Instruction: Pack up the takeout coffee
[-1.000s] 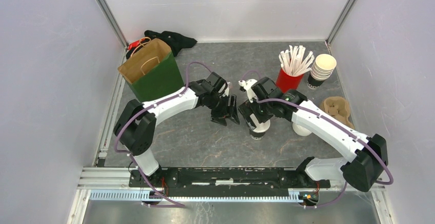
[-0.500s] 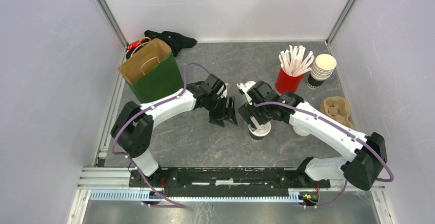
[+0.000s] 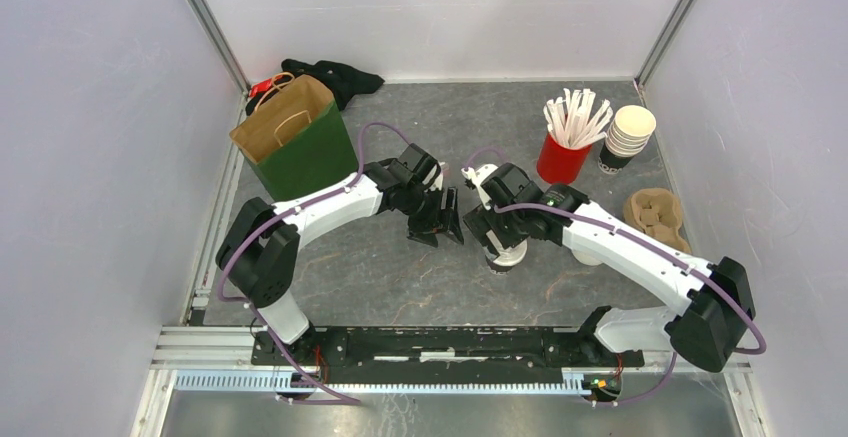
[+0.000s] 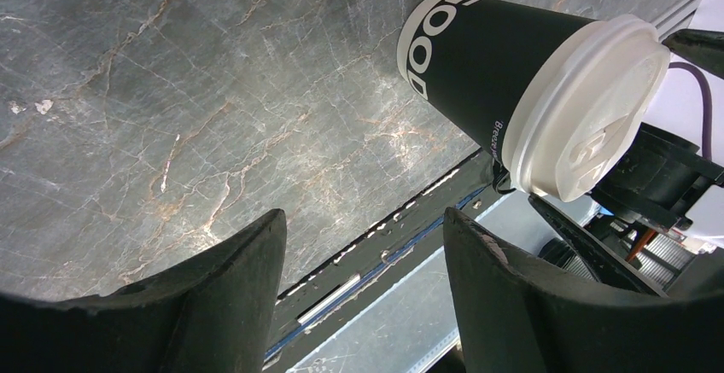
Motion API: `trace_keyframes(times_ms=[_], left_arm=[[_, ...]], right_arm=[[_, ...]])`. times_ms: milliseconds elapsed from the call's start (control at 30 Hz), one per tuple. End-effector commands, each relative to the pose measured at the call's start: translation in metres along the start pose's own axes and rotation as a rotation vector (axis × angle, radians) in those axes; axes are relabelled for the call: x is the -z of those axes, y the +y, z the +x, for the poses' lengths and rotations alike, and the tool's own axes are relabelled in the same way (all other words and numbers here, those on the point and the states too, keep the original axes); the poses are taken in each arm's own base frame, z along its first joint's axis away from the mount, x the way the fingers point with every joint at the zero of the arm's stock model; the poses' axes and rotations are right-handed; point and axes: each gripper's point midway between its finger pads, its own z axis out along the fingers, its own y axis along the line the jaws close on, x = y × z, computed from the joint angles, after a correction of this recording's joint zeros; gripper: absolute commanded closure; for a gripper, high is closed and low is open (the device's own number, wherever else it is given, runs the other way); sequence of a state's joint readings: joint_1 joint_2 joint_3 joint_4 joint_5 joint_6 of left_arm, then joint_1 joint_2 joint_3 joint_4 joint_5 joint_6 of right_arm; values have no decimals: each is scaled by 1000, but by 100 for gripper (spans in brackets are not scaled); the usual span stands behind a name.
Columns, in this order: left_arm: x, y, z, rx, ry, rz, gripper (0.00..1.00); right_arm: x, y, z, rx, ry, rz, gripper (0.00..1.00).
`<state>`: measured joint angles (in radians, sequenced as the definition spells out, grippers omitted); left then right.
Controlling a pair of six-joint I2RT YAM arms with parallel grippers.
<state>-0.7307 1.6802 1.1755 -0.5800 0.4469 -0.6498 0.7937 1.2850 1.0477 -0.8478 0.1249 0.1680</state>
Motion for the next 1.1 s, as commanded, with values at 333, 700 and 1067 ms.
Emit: trace_keyframes(times_ms=[333,700,1067], left_arm=[[6,-10,-6,-35,-30,26,26],[13,-11,-11,-48,-52,6,25],[23,-11,-22,-105,-55,-40,25]], right_arm=[[-2,0,3,-35,-26,6,13],[2,-34,-28,-106,-170,122,20],[-13,-104,-90,-209,-297,200,23]])
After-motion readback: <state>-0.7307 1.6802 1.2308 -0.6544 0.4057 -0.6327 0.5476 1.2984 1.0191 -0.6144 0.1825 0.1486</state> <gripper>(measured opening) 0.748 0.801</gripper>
